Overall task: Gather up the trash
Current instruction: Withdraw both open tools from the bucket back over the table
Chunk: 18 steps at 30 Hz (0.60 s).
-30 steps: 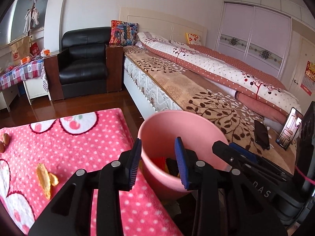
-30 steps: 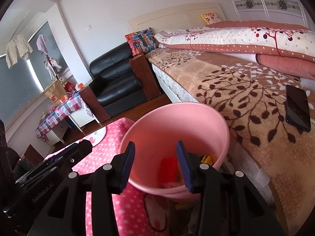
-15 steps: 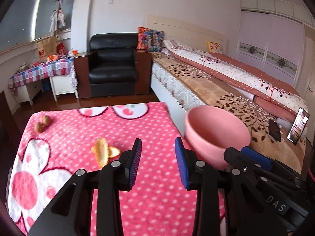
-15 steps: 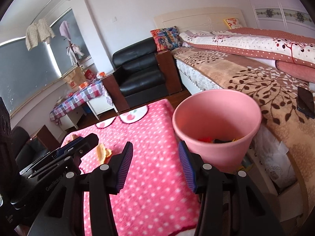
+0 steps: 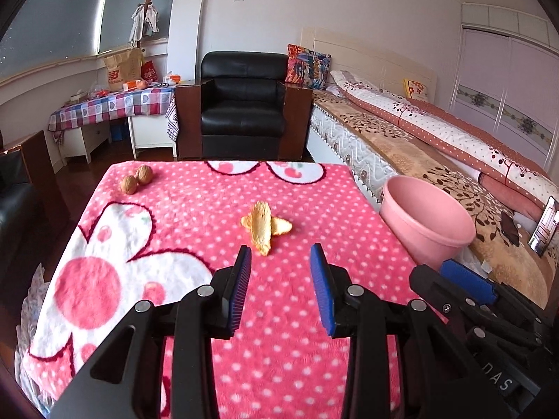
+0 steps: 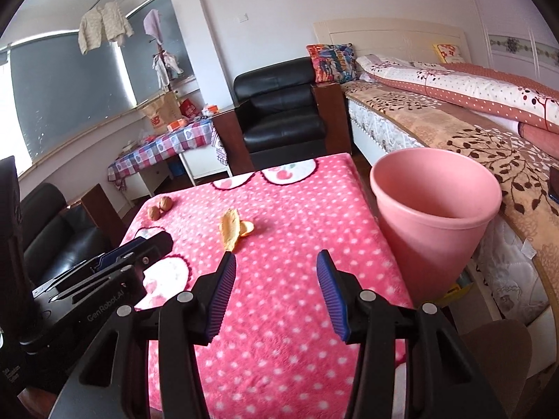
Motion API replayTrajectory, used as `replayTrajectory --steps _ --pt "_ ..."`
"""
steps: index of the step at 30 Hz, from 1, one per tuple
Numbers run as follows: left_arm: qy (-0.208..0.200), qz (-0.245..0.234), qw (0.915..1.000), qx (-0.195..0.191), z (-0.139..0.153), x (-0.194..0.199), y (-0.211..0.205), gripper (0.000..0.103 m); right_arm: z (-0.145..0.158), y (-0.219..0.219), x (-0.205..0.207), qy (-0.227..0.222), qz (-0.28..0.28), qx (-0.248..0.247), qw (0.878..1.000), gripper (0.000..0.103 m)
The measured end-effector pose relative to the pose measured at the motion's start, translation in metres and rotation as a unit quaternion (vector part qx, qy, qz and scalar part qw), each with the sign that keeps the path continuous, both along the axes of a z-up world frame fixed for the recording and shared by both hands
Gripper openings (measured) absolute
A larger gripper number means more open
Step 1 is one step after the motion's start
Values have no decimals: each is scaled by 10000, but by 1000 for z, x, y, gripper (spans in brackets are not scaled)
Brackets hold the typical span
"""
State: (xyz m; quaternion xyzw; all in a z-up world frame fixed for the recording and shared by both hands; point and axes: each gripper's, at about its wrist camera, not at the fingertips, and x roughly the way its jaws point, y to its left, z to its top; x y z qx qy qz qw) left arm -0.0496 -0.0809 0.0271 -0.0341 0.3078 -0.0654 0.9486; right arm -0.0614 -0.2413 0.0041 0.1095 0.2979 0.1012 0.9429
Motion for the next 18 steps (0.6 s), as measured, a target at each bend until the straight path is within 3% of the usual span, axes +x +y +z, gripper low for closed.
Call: replayTrajectory --steps 18 --pt "-57 -159 9999 28 0 -29 -7 35 3 -4 -22 135 -63 101 9998 51"
